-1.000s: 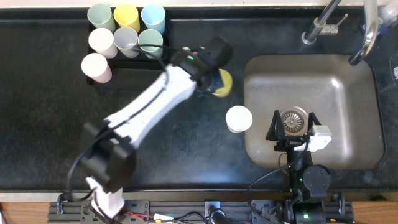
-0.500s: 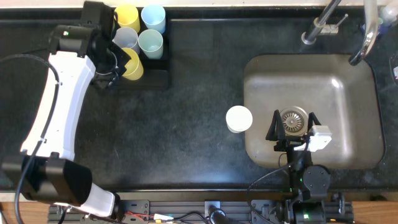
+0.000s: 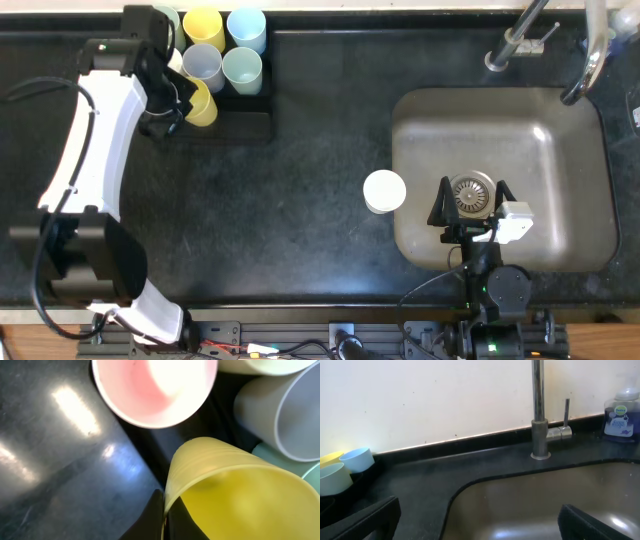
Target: Store Cups
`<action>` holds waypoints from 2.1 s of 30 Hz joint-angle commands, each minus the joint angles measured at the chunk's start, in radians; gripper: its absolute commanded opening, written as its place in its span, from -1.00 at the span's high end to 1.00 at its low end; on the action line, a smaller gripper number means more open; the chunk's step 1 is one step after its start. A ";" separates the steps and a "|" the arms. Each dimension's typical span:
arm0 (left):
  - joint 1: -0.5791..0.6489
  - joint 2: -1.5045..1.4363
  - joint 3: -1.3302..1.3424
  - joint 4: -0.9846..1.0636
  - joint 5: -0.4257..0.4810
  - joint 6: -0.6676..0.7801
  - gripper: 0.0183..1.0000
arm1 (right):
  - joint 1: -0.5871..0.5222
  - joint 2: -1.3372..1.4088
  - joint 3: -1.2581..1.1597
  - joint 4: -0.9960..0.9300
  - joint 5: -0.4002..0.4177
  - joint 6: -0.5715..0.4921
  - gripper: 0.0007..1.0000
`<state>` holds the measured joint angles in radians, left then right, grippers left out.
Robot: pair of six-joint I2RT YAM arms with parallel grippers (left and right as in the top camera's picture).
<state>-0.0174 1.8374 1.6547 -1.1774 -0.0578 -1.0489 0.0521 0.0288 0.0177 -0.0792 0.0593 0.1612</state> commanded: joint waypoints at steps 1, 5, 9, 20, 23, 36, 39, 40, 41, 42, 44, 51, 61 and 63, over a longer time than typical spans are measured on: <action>0.005 0.033 -0.002 0.023 -0.015 -0.019 0.92 | -0.004 -0.006 -0.013 0.006 0.001 0.007 -1.00; 0.005 0.055 -0.002 0.028 -0.015 -0.019 0.92 | -0.004 -0.006 -0.013 0.006 0.001 0.007 -1.00; 0.005 0.085 -0.002 0.029 -0.016 -0.019 0.92 | -0.004 -0.006 -0.013 0.006 0.001 0.007 -1.00; 0.005 0.134 -0.002 0.038 -0.050 -0.019 0.92 | -0.004 -0.006 -0.013 0.005 0.001 0.007 -1.00; 0.005 0.149 -0.002 0.056 -0.049 -0.020 0.92 | -0.004 -0.006 -0.013 0.005 0.001 0.007 -1.00; 0.000 0.168 -0.002 0.066 -0.048 -0.019 -0.24 | -0.004 -0.006 -0.013 0.006 0.001 0.007 -0.99; -0.001 0.165 -0.002 0.066 -0.040 -0.019 -1.00 | -0.004 -0.006 -0.013 0.006 0.000 0.007 -1.00; -0.002 0.160 -0.002 0.066 -0.037 -0.019 -1.00 | -0.004 -0.006 -0.013 0.006 0.001 0.007 -1.00; -0.003 0.154 -0.002 0.066 -0.033 -0.019 -1.00 | -0.004 -0.006 -0.013 0.006 0.001 0.007 -1.00; -0.005 0.143 -0.002 0.066 -0.033 -0.019 -1.00 | -0.004 -0.006 -0.013 0.006 0.001 0.007 -0.99; -0.011 0.112 -0.002 0.065 -0.033 -0.019 -1.00 | -0.004 -0.006 -0.013 0.006 0.001 0.007 -1.00; -0.045 -0.105 -0.002 0.000 -0.034 -0.019 -1.00 | -0.004 -0.006 -0.013 0.006 0.001 0.007 -1.00; -0.064 -0.704 -0.047 -0.370 -0.101 0.339 -1.00 | -0.004 -0.006 -0.013 0.006 0.001 0.007 -0.99; -0.064 -0.835 -0.102 -0.423 -0.103 0.401 -1.00 | -0.004 -0.006 -0.013 0.006 0.001 0.007 -1.00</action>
<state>-0.0845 1.1446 1.6203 -1.5551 -0.1253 -0.8345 0.0521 0.0288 0.0177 -0.0795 0.0589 0.1612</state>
